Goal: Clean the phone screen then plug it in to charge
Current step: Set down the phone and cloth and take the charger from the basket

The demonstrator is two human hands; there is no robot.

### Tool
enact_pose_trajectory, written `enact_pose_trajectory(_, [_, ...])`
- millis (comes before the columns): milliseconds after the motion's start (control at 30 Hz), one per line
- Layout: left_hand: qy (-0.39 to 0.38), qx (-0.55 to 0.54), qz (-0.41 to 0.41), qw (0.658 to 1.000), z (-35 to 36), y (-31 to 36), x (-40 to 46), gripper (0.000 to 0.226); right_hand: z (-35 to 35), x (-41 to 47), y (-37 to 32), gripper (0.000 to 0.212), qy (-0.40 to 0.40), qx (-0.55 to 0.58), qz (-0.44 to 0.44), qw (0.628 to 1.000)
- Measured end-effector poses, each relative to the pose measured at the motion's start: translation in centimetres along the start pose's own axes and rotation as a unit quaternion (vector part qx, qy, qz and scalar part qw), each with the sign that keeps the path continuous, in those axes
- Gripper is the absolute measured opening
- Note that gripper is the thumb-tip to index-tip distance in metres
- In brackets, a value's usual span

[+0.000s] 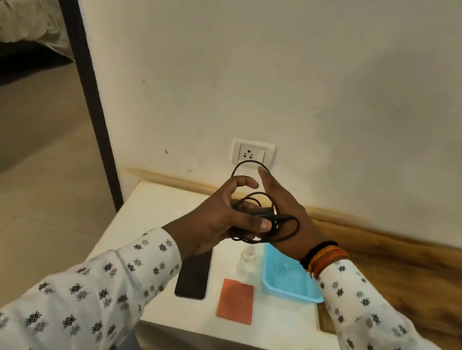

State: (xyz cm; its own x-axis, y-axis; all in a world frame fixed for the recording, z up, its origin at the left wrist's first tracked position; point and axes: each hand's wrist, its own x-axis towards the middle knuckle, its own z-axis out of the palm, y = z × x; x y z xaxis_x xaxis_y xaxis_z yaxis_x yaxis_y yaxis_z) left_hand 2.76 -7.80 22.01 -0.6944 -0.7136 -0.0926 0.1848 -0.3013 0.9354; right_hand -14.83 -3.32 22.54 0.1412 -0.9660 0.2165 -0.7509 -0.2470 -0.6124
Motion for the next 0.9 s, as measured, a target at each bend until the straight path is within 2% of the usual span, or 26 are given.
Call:
enact_pose_trajectory(100, [-0.018,0.003,0.001,1.000,0.0,0.3,0.2,0.073,0.0,0.8,0.0,0.105,-0.008,-0.028,-0.007,1.000])
enact_pose_trajectory(233, [-0.045,0.033,0.008,0.998,-0.2,0.7,0.2,0.067,-0.2,1.2,-0.3,0.111,-0.031,0.054,-0.010,0.998])
enact_pose_trajectory(300, [-0.040,0.051,0.022,0.998,-0.1,0.6,0.2,0.059,0.0,1.3,0.0,0.117,-0.034,0.032,0.001,0.999])
enact_pose_trajectory(367, [-0.022,0.041,0.027,0.999,0.2,0.6,0.3,0.042,0.4,1.3,0.2,0.119,-0.037,-0.011,0.030,0.999])
enact_pose_trajectory(433, [-0.004,0.039,0.024,0.999,0.6,0.7,0.3,0.024,0.8,1.2,0.2,0.111,-0.025,-0.039,0.064,0.997])
enact_pose_trajectory(500, [0.018,0.077,0.026,0.997,0.8,0.8,0.5,0.020,1.0,1.1,-0.1,0.094,0.011,-0.016,0.067,0.998])
enact_pose_trajectory(533, [0.025,0.090,0.032,0.995,0.9,0.8,0.6,0.021,1.1,1.0,-0.4,0.088,0.020,0.040,0.056,0.997])
enact_pose_trajectory(633, [0.029,0.069,0.050,0.996,1.1,0.5,0.8,0.034,1.2,0.9,-0.8,0.098,-0.014,0.212,0.023,0.977])
enact_pose_trajectory(700, [0.016,0.024,0.061,0.998,1.0,0.6,0.8,0.045,1.1,1.0,-0.7,0.101,-0.039,0.234,0.022,0.971])
enact_pose_trajectory(767, [-0.004,-0.012,0.069,0.998,0.7,0.8,0.8,0.047,1.0,1.2,-0.4,0.097,-0.028,0.231,0.041,0.972])
enact_pose_trajectory(833, [-0.014,-0.034,0.070,0.997,0.4,0.8,0.8,0.037,0.9,1.3,-0.4,0.084,-0.003,0.226,0.063,0.972])
enact_pose_trajectory(900, [0.005,-0.054,0.062,0.997,0.4,0.7,0.8,0.015,1.1,1.4,-0.6,0.072,0.022,0.227,0.074,0.971])
